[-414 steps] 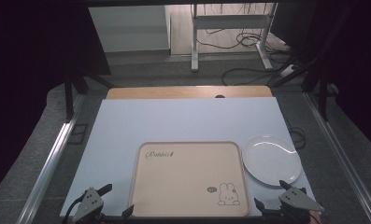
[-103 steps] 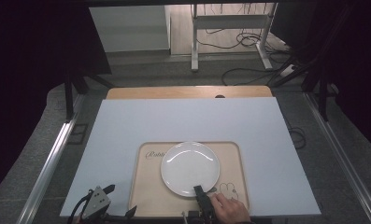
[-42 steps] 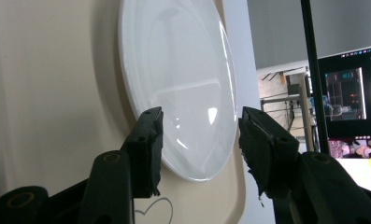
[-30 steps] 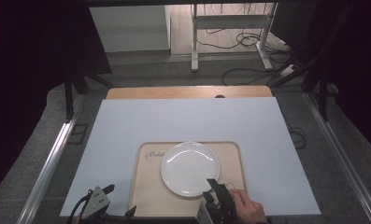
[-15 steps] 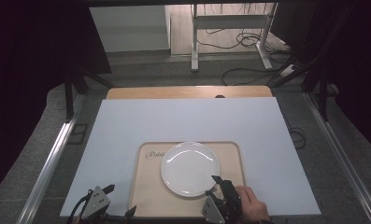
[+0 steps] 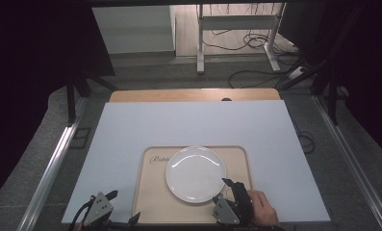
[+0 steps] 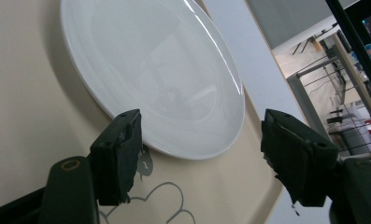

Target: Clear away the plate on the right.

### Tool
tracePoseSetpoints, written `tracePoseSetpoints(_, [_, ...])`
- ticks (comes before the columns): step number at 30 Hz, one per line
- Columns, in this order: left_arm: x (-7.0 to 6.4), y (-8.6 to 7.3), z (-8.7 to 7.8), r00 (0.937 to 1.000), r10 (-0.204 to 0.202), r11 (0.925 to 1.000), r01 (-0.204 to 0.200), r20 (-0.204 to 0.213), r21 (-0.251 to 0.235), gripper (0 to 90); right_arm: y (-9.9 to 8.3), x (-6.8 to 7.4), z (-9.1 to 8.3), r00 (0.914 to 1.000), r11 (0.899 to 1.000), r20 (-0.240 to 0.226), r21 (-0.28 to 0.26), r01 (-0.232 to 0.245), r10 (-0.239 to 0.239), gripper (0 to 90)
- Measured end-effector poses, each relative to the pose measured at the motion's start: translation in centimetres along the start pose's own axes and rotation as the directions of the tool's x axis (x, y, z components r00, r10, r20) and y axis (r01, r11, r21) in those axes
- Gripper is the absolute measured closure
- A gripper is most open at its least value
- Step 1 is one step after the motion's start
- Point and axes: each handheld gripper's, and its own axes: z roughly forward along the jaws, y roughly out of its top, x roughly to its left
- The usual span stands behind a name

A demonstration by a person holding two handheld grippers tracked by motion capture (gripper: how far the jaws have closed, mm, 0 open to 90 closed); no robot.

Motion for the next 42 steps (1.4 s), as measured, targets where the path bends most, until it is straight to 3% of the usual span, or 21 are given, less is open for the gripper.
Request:
tracePoseSetpoints(5, [0.0, 0.0, 0.0, 1.0, 0.0, 1.0, 0.0, -0.001, 0.001, 0.0, -0.3, -0.4, -0.1, 0.9982, 0.998, -0.016, -0.012, -0.058, 0.058, 26.6])
tracePoseSetpoints(6, [0.0, 0.0, 0.0, 1.0, 0.0, 1.0, 0.0, -0.001, 0.001, 0.0, -0.4, -0.7, -0.2, 0.9956, 0.996, -0.031, -0.013, -0.089, 0.089, 25.8])
tracePoseSetpoints(9, [0.0, 0.0, 0.0, 1.0, 0.0, 1.0, 0.0, -0.001, 0.001, 0.0, -0.6, -0.9, -0.3, 0.992, 0.993, -0.045, -0.019, -0.119, 0.118, 25.3])
tracePoseSetpoints(12, [0.0, 0.0, 0.0, 1.0, 0.002, 1.0, -0.002, -0.001, 0.002, 0.0, -0.9, -1.3, -0.5, 0.9827, 0.984, -0.068, -0.028, -0.175, 0.172, 24.2])
tracePoseSetpoints(21, [0.0, 0.0, 0.0, 1.0, 0.001, 1.0, -0.001, -0.001, 0.002, 0.0, -1.5, -1.8, -0.9, 0.9663, 0.97, -0.1, -0.032, -0.242, 0.237, 22.3])
tracePoseSetpoints(25, [0.0, 0.0, 0.0, 1.0, 0.001, 1.0, -0.001, -0.001, 0.001, 0.0, -1.9, -2.1, -1.1, 0.9522, 0.958, -0.12, -0.033, -0.287, 0.281, 21.2])
tracePoseSetpoints(27, [0.0, 0.0, 0.0, 1.0, 0.002, 1.0, -0.002, -0.001, 0.001, 0.0, -1.9, -2.2, -1.1, 0.9495, 0.955, -0.125, -0.033, -0.294, 0.288, 21.0])
tracePoseSetpoints(28, [0.0, 0.0, 0.0, 1.0, 0.001, 1.0, -0.001, -0.001, 0.001, 0.0, -2.1, -2.3, -1.2, 0.942, 0.949, -0.132, -0.032, -0.315, 0.308, 20.5])
tracePoseSetpoints(30, [0.0, 0.0, 0.0, 1.0, 0.001, 1.0, -0.001, -0.001, 0.001, 0.0, -2.2, -2.4, -1.2, 0.9395, 0.946, -0.135, -0.032, -0.321, 0.314, 20.2])
tracePoseSetpoints(32, [0.0, 0.0, 0.0, 1.0, 0.002, 1.0, -0.002, -0.001, 0.001, 0.0, -2.4, -2.5, -1.3, 0.9302, 0.938, -0.144, -0.032, -0.345, 0.338, 19.5])
tracePoseSetpoints(35, [0.0, 0.0, 0.0, 1.0, 0.003, 1.0, -0.003, -0.001, 0.002, 0.0, -2.6, -2.6, -1.4, 0.925, 0.933, -0.149, -0.03, -0.357, 0.349, 18.9])
tracePoseSetpoints(38, [0.0, 0.0, 0.0, 1.0, 0.001, 1.0, -0.001, -0.001, 0.001, 0.0, -2.9, -2.7, -1.5, 0.9129, 0.923, -0.161, -0.027, -0.384, 0.375, 17.6])
tracePoseSetpoints(42, [0.0, 0.0, 0.0, 1.0, 0.004, 1.0, -0.004, -0.001, 0.003, 0.0, -3.2, -2.9, -1.6, 0.9035, 0.915, -0.17, -0.022, -0.403, 0.393, 16.1])
